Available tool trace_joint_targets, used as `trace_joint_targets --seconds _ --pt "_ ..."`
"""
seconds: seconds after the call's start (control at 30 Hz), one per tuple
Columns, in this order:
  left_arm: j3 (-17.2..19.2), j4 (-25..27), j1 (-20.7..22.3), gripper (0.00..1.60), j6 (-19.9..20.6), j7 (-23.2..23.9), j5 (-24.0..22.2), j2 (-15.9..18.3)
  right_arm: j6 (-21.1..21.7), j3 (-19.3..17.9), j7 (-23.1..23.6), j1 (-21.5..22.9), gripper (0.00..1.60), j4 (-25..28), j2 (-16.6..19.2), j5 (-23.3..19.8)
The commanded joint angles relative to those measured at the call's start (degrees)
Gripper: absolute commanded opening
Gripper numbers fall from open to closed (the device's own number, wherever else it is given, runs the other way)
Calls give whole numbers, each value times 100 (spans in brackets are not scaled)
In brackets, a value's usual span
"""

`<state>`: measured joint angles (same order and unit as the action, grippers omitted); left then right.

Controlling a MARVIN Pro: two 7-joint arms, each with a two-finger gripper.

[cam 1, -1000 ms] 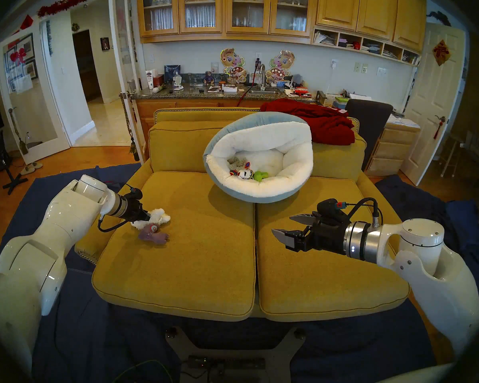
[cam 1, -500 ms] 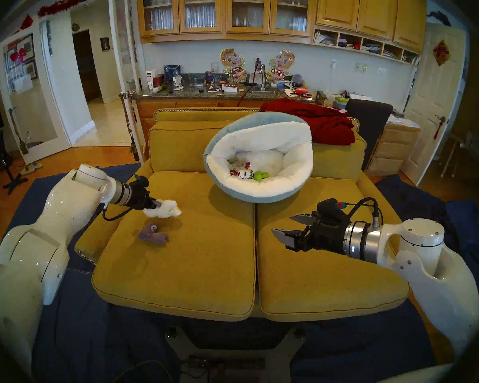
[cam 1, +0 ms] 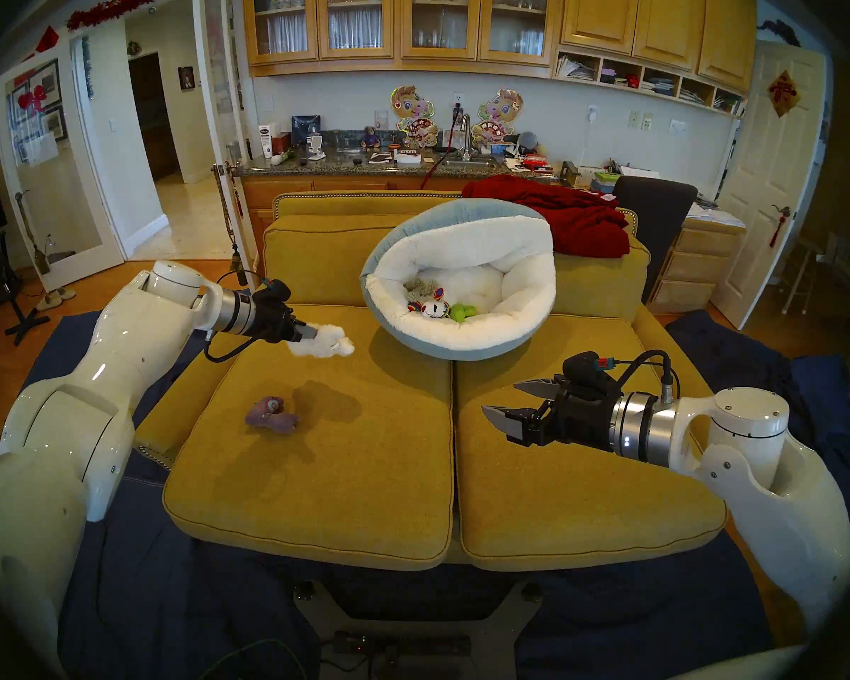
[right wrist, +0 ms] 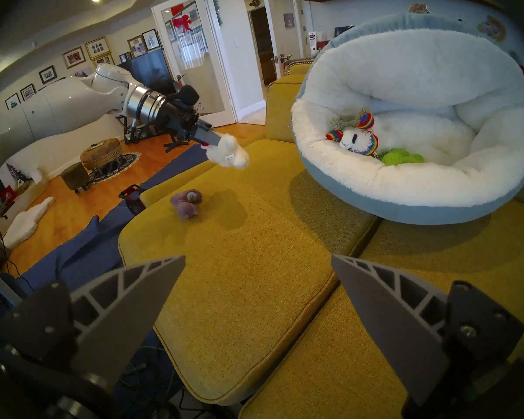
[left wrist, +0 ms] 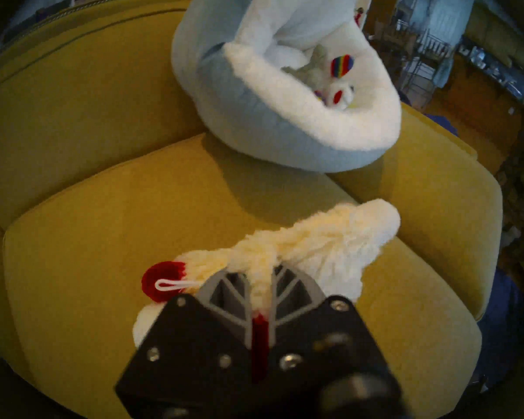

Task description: Put toys into dog bed

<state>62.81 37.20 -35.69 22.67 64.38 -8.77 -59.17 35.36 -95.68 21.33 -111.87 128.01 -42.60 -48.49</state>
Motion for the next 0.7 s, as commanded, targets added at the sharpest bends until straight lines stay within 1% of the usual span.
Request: trace_joint_targets --seconds 0.0,0.2,0.37,0.4,0.43,0.67 --pt "-147 24 567 0 -31 196 58 -403 -56 -108 -2 85 160 144 12 9" --pt "-322 124 644 0 48 247 62 -709 -54 -111 -3 82 160 146 11 9" --pt "-447 177 741 0 148 148 98 -970 -53 -112 -3 81 160 147 11 9" --pt "-447 177 741 0 148 148 98 -970 -53 -112 -3 81 160 147 11 9" --pt "-490 194 781 0 212 74 118 -1088 -52 -111 -3 82 160 146 11 9" --pt "-644 217 943 0 497 -215 178 -1514 -51 -109 -2 82 160 144 10 9"
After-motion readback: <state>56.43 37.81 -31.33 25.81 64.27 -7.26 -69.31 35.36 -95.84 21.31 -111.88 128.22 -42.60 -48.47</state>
